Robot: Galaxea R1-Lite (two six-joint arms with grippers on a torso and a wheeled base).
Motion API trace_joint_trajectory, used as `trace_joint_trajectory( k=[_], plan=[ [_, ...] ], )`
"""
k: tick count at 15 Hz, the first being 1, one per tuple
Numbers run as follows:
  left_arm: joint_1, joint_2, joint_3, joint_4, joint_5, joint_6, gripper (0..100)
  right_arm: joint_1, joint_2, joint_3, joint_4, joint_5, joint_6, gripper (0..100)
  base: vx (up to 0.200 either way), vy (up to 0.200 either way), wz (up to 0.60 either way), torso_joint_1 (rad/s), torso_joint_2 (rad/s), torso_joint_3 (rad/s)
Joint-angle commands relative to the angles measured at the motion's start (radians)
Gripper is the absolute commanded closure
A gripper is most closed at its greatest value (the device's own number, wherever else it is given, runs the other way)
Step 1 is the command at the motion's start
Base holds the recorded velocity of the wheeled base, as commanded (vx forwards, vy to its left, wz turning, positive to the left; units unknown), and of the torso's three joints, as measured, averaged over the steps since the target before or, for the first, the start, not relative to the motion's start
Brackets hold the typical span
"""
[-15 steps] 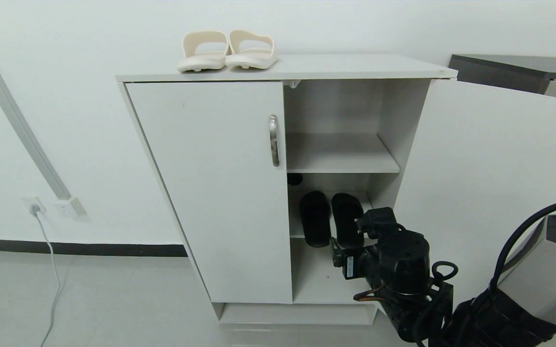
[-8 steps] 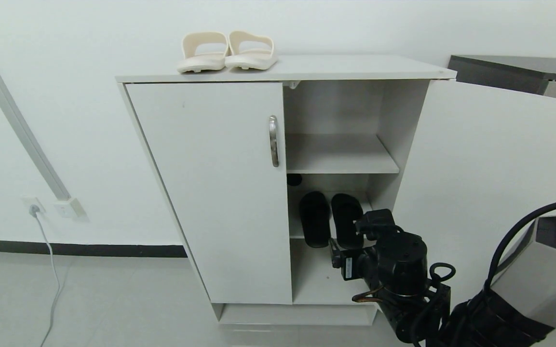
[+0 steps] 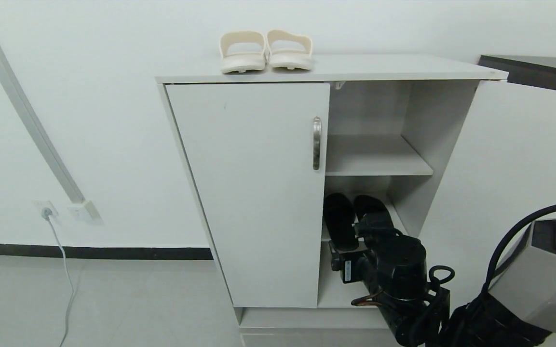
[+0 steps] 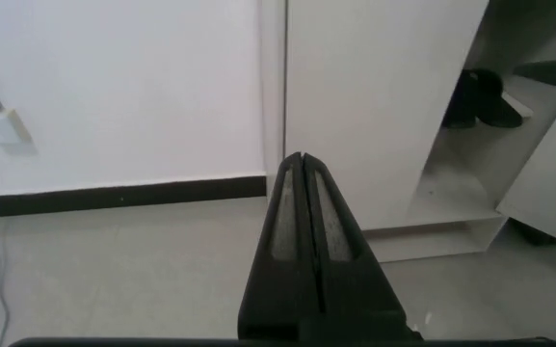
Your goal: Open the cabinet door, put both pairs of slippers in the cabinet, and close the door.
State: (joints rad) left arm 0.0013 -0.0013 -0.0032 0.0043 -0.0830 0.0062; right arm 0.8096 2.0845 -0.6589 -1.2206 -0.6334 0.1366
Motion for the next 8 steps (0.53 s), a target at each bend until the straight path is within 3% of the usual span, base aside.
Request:
trace_joint_trajectory(
  k=[1, 8],
  plan=[
    [0.0, 0.001, 0.0, 0.0, 0.0, 0.0, 100, 0.0, 0.002, 0.004, 0.001, 0.0, 0.001, 0, 0.0, 0.2, 0.0, -0.002, 0.0, -0.002],
    [0.0, 0.001, 0.0, 0.0, 0.0, 0.0, 100, -0.001, -0.004, 0.024, -0.042, 0.006, 0.0, 0, 0.0, 0.2, 0.0, 0.003, 0.0, 0.004]
  ],
)
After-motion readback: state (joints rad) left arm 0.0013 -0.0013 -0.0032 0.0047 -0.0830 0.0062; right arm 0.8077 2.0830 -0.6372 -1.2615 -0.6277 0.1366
